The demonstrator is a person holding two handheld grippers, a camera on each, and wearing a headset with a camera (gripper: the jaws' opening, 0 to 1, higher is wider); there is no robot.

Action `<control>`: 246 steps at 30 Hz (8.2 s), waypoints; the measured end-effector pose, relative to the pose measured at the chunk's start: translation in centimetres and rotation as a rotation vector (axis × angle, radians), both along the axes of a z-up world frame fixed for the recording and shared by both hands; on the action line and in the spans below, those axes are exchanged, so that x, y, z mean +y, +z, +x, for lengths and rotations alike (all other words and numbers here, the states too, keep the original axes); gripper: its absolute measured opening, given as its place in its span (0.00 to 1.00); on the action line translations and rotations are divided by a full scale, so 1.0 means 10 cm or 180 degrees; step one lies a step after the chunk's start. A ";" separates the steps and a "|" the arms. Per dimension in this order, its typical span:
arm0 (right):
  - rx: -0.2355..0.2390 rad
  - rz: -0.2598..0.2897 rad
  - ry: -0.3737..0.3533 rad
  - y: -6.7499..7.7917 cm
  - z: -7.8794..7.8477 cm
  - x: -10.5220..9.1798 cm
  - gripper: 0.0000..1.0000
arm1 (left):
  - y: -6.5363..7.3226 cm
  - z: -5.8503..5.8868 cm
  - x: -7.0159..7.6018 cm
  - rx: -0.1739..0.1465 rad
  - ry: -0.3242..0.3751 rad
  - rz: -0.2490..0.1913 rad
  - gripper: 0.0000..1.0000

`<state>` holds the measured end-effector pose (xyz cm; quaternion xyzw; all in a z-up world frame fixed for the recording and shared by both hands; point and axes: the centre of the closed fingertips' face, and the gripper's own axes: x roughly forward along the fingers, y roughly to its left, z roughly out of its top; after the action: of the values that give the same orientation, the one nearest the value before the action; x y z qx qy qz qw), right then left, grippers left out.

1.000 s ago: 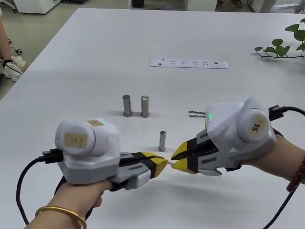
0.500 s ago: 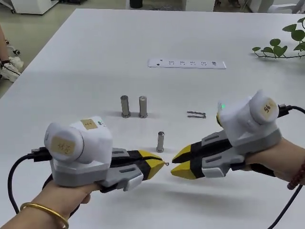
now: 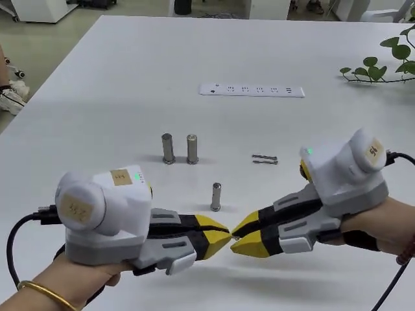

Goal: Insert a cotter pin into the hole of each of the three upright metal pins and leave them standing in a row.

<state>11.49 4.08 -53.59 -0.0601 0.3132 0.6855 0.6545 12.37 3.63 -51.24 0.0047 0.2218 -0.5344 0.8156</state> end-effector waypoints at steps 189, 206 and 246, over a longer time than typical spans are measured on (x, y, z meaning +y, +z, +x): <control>-0.0694 -0.1754 0.0065 -0.28 1.07 0.00 0.00 | -0.84 1.10 0.13 -0.0130 0.1581 0.0906 0.06; -0.0823 -0.1726 0.0157 -0.28 1.06 0.08 0.00 | -0.84 1.11 0.12 -0.0145 0.1603 0.0901 0.05; -0.0355 -0.1140 -0.1184 -0.25 1.19 -0.27 0.24 | -0.83 1.18 0.23 -0.0112 0.1651 0.0918 0.05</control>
<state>23.36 1.38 -56.10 -0.1541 0.3987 0.4826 0.7645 24.17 5.96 -59.54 0.0730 0.2751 -0.2709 0.9196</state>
